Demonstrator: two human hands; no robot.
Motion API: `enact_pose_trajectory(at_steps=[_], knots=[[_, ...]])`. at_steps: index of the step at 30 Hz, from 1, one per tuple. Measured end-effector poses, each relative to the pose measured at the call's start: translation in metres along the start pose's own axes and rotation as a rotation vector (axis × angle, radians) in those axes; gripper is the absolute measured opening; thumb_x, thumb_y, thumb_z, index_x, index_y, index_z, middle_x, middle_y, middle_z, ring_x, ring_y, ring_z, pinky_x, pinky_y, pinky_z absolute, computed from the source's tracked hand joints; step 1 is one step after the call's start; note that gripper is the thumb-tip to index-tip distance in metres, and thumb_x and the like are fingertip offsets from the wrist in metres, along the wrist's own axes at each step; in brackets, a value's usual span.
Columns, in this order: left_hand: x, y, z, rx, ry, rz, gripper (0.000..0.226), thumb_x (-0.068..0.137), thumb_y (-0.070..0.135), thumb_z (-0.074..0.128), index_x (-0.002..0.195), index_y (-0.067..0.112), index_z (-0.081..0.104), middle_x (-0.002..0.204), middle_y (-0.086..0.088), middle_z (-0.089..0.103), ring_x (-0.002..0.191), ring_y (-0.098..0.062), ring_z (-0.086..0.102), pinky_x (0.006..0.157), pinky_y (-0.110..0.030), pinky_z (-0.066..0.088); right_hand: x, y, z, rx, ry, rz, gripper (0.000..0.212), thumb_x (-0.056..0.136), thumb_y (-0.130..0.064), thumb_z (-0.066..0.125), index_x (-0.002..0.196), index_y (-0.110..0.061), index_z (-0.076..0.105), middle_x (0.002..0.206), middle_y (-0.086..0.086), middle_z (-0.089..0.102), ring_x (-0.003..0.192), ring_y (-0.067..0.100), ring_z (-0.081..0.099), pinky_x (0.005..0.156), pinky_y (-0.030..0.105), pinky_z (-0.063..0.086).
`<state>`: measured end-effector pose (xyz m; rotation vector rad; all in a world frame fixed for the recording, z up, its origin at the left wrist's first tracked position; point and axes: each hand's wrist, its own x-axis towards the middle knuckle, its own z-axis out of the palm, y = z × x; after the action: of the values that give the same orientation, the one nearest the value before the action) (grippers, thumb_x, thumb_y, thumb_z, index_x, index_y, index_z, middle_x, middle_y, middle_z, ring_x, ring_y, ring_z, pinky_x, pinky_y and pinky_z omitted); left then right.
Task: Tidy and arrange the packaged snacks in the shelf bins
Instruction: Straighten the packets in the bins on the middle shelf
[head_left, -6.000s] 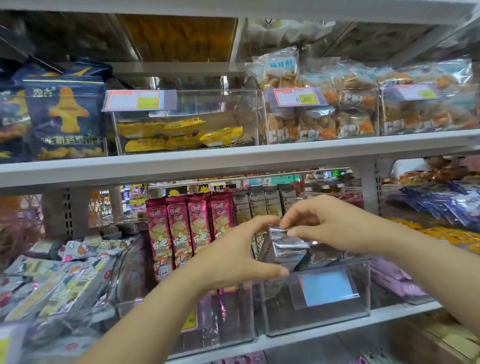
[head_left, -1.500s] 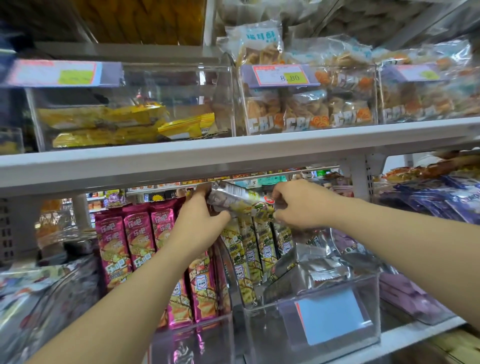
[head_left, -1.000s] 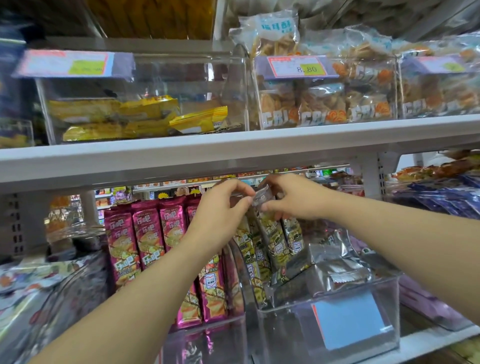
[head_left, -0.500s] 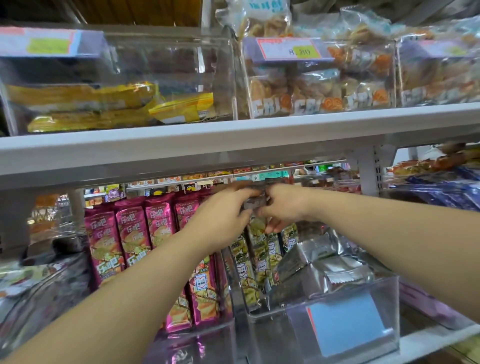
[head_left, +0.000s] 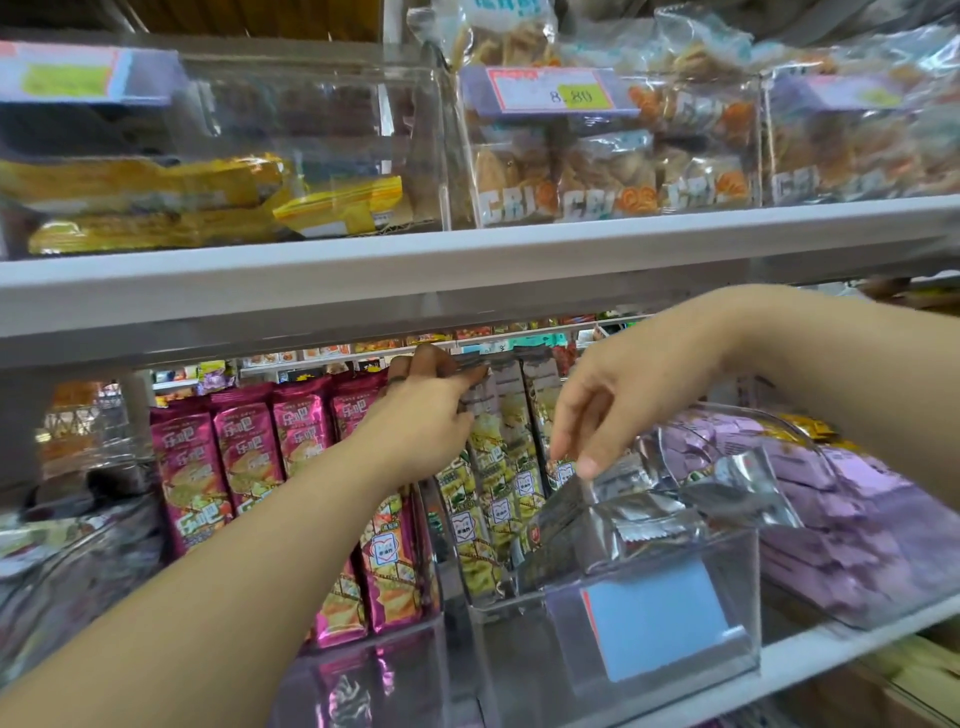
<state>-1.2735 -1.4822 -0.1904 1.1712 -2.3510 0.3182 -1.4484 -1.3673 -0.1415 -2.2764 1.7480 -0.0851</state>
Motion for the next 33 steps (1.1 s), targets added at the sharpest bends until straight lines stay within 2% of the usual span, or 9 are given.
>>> enact_pose_trajectory(at_steps=[3,6,13,16,20,25,27,30,33], knots=[[-0.003,-0.001,0.000,-0.019,-0.004,0.001,0.055,0.097,0.024,0.046,0.148,0.035,0.028,0.121,0.001,0.027,0.121,-0.028,0.036,0.102,-0.042,0.039,-0.005,0.007,-0.003,0.061,-0.068,-0.008,0.049,0.061,-0.033,0.077,0.109,-0.025,0.066,0.110,-0.002,0.070,0.101,0.011,0.066,0.093,0.023,0.050],[-0.006,-0.002,0.001,-0.058,0.006,0.012,0.055,0.097,0.023,0.046,0.146,0.038,0.029,0.121,0.002,0.029,0.121,-0.027,0.037,0.100,-0.043,0.042,-0.004,0.015,0.000,0.073,-0.072,-0.006,0.045,0.072,-0.009,0.078,0.109,-0.026,0.061,0.113,-0.002,0.068,0.084,-0.002,0.065,0.073,0.010,0.048],[-0.006,-0.005,0.005,-0.155,0.074,0.003,0.045,0.095,0.020,0.049,0.136,0.036,0.046,0.125,0.002,0.039,0.113,-0.026,0.046,0.092,-0.042,0.047,0.003,0.011,0.006,0.009,0.067,-0.070,0.026,0.083,-0.017,0.070,0.105,-0.028,0.062,0.105,-0.004,0.068,0.079,-0.001,0.065,0.071,0.013,0.047],[-0.007,-0.005,0.006,-0.183,0.094,0.004,0.041,0.095,0.018,0.049,0.133,0.033,0.050,0.112,0.002,0.047,0.108,-0.032,0.052,0.079,-0.037,0.048,0.017,0.010,0.002,-0.017,0.331,-0.123,0.024,0.092,-0.018,0.059,0.116,-0.021,0.058,0.101,-0.004,0.069,0.081,0.005,0.069,0.082,0.023,0.050],[-0.009,-0.004,0.006,-0.210,0.103,-0.006,0.038,0.095,0.016,0.046,0.130,0.028,0.055,0.107,0.003,0.047,0.111,-0.036,0.052,0.079,-0.040,0.049,0.040,0.009,0.003,-0.140,0.535,-0.067,0.033,0.097,-0.019,0.052,0.130,-0.018,0.053,0.111,0.001,0.066,0.071,0.002,0.062,0.086,0.026,0.046],[-0.009,-0.005,0.007,-0.230,0.101,-0.004,0.037,0.095,0.015,0.044,0.127,0.028,0.057,0.124,-0.004,0.052,0.106,-0.038,0.055,0.076,-0.040,0.050,0.052,0.002,0.008,-0.131,0.548,-0.030,0.036,0.098,-0.014,0.044,0.133,-0.010,0.051,0.123,0.009,0.061,0.098,0.021,0.061,0.090,0.031,0.048],[-0.010,-0.006,0.007,-0.246,0.104,-0.004,0.036,0.095,0.015,0.045,0.126,0.027,0.058,0.123,-0.003,0.053,0.109,-0.037,0.054,0.079,-0.041,0.050,0.055,0.000,0.013,-0.115,0.495,-0.044,0.035,0.094,-0.015,0.050,0.128,-0.008,0.053,0.115,0.009,0.065,0.099,0.023,0.064,0.087,0.035,0.052],[-0.009,-0.008,0.009,-0.244,0.129,0.002,0.036,0.094,0.015,0.046,0.125,0.027,0.058,0.130,0.003,0.046,0.115,-0.030,0.050,0.088,-0.040,0.049,0.056,-0.001,0.018,-0.102,0.468,-0.067,0.021,0.086,-0.023,0.066,0.103,-0.011,0.059,0.078,-0.006,0.057,0.066,0.003,0.053,0.057,0.017,0.041],[-0.008,-0.009,0.009,-0.249,0.107,0.006,0.035,0.094,0.016,0.047,0.126,0.026,0.058,0.119,-0.001,0.052,0.109,-0.034,0.053,0.083,-0.038,0.048,0.052,0.000,0.015,-0.012,0.615,-0.089,0.024,0.082,-0.027,0.072,0.100,-0.015,0.061,0.077,-0.001,0.060,0.065,0.008,0.052,0.057,0.020,0.040]])
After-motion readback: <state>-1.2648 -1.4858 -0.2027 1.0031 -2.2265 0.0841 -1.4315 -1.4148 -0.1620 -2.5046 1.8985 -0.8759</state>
